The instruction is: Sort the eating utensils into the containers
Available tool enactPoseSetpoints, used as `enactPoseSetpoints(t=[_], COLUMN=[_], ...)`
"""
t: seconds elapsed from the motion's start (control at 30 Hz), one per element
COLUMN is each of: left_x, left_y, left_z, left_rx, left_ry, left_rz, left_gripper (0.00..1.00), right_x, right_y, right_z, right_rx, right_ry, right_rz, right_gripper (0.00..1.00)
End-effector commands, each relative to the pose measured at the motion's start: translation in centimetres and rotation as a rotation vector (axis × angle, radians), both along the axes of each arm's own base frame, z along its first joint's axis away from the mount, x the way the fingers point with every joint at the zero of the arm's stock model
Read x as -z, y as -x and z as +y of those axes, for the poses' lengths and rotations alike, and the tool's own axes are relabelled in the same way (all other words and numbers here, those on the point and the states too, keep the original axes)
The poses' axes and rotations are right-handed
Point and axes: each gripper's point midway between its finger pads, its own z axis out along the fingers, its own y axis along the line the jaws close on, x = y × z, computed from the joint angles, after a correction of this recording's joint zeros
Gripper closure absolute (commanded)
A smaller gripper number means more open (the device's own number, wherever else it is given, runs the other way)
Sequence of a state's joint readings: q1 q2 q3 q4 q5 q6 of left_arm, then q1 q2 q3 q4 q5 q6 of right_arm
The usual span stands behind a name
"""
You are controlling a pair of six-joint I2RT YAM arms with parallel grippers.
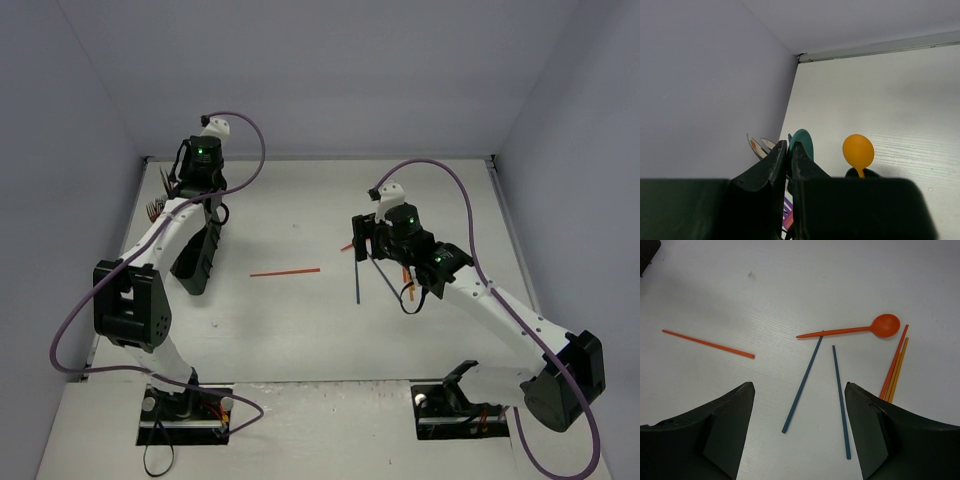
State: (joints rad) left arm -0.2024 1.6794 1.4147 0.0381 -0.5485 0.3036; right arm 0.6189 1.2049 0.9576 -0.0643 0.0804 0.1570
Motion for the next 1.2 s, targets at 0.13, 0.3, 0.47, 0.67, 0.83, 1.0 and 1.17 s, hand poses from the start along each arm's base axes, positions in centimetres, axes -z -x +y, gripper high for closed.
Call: enactPoseSetpoints(t=[0.13, 0.3, 0.47, 0.67, 0.83, 1.0, 1.17], left_x=[-11.0, -13.3, -11.2, -5.3, -2.5, -1.3, -1.5], left_y=[1.3, 1.9, 1.5, -0.1, -0.8, -0.3, 1.2], left_z=[1.0, 1.0, 1.2, 1.3, 1.5, 1.3, 1.5], left_rx=[-0.018, -0.006, -0.017, -0.035, -0.059, -0.061, -0.073], left_ry=[0.042, 0.035, 0.018, -0.010, -0.008, 0.026, 0.050], left_rz=[-0.261, -0.312, -0.267, -0.186, -0.151, -0.144, -0.157], left_gripper=[1.00, 1.00, 1.00, 1.00, 1.00, 0.83, 0.52], right_x=[-0.4, -0.2, 0.1, 0.6, 0.8, 1.6, 1.4], right_y=[-0.9, -1.0, -1.0, -0.9, -0.7, -0.7, -1.6], right_z=[0.3, 0.7, 0.6, 0.3, 0.4, 0.0, -0.1], right_rx=[0.002, -0.010, -0.012, -0.012, -0.027, -0.011, 0.053], right_ry=[-0.043, -0.043, -0.036, -0.031, -0.028, -0.019, -0.037], right_rz=[-0.017, -0.008, -0.002, 0.006, 0.011, 0.025, 0.032], right_gripper=[0.30, 0.30, 0.30, 0.30, 0.30, 0.30, 0.30])
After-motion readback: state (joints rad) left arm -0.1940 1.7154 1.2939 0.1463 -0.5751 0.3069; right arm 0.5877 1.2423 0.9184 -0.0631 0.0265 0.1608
